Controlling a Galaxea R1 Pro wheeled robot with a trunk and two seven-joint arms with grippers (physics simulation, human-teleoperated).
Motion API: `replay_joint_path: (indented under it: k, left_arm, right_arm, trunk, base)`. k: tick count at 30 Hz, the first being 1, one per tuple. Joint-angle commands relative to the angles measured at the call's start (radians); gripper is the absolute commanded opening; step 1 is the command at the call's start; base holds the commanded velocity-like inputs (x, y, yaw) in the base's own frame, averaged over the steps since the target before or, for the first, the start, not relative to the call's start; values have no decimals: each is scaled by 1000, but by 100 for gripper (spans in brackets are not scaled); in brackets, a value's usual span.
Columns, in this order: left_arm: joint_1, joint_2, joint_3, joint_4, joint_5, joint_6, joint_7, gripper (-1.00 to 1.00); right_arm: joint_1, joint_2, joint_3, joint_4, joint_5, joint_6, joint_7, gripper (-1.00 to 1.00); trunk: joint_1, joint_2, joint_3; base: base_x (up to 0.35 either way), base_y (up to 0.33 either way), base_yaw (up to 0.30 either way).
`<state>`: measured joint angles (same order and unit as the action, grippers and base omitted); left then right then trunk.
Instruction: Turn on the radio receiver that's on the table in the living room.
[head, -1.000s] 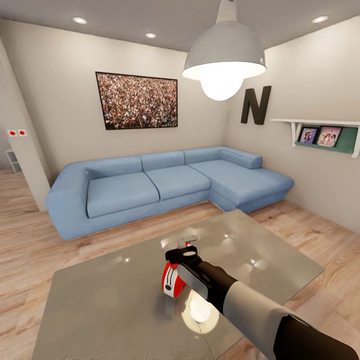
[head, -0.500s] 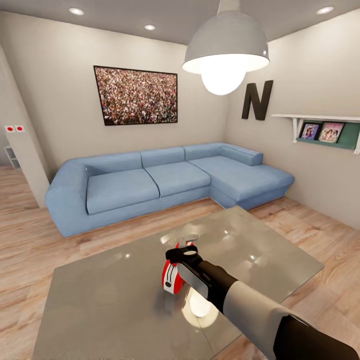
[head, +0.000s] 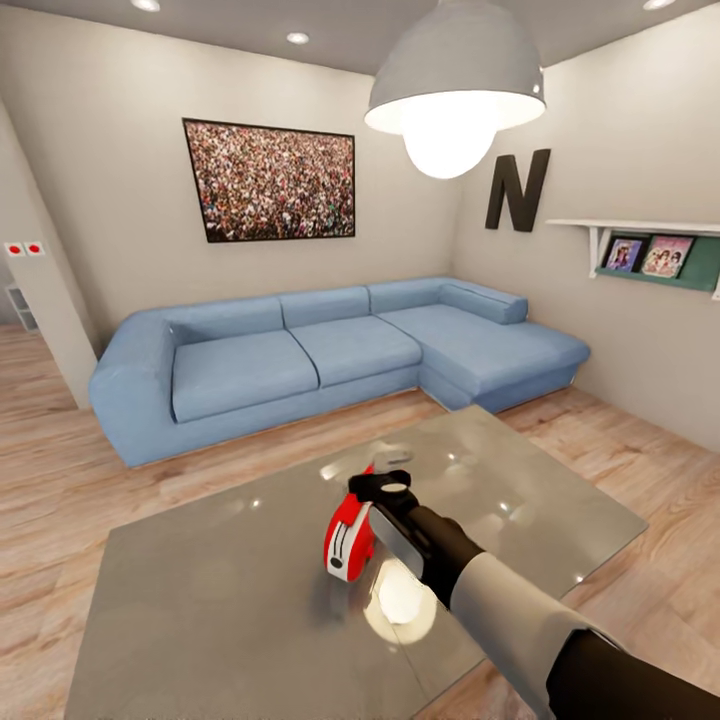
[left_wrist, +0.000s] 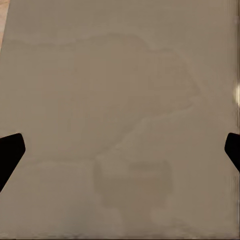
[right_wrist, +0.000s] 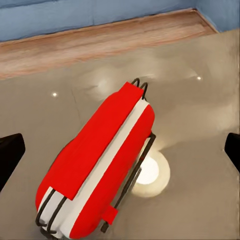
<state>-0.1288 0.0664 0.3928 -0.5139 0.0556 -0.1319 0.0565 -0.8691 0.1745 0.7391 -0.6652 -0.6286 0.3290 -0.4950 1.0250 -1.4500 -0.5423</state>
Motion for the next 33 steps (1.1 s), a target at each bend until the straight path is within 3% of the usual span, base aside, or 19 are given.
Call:
replay_joint_path:
  k: [1, 10, 33]
  left_arm:
    - [0, -5, 0, 1, -1, 0, 0, 100]
    - [0, -15, -2, 2, -2, -1, 0, 100]
    - [0, -14, -2, 2, -5, 0, 0, 100]
  right_arm:
    - [0, 0, -16, 0, 21, 3, 9, 100]
    - [-1, 0, -32, -1, 66, 13, 41, 100]
    - [-1, 0, -20, -2, 60, 11, 43, 100]
  trunk:
    - [0, 0, -2]
    - [0, 0, -16]
    - [0, 0, -52]
  base:
    - [0, 0, 0]
    - [0, 0, -38]
    - [0, 0, -109]
